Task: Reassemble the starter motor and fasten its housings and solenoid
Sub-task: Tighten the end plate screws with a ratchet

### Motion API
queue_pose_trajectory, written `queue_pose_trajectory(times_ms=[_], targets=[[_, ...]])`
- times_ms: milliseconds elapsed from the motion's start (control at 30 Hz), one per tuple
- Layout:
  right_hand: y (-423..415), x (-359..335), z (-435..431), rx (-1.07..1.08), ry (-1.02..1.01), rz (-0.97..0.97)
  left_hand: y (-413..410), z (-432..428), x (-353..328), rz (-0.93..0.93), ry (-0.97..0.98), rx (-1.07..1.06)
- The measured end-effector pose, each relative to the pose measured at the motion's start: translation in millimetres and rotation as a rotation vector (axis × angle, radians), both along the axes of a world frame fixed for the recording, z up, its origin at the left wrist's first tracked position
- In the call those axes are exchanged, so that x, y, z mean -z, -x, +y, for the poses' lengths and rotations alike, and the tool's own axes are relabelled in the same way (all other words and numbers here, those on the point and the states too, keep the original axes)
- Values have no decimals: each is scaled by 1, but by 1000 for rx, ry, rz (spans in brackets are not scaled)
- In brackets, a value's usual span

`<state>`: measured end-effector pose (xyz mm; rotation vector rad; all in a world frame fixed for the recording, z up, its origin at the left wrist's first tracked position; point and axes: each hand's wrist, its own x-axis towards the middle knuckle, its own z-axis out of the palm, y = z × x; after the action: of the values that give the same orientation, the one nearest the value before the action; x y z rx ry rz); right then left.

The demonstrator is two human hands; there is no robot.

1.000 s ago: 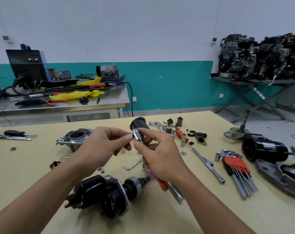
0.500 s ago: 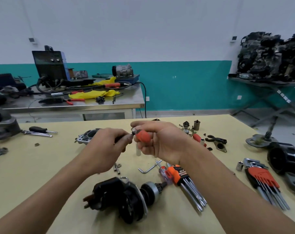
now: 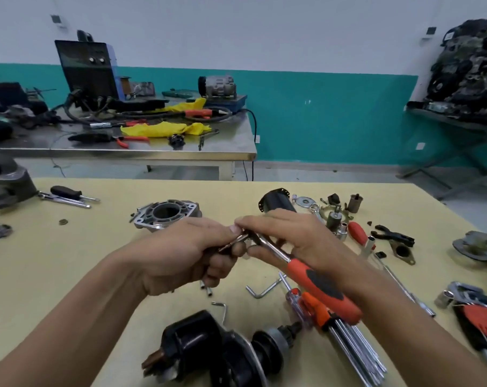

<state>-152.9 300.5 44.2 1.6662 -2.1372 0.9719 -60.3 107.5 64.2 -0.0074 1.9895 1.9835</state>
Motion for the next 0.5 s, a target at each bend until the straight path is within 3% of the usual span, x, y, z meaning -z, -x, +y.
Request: queue_pose_trajectory(times_ms=[133,300,400,500], targets=[[-5,2,-4,8,-103,-324,-3,6,1,54,237,27],[-24,17,-14,133,-67,-753,-26,13,9,239,879,-110],[-28,21,-7,253,-110,-736,-57,7,18,246,1165,-107],[-34,25,-1,257,-147,-753,-75,-4,27,126,1119,110]])
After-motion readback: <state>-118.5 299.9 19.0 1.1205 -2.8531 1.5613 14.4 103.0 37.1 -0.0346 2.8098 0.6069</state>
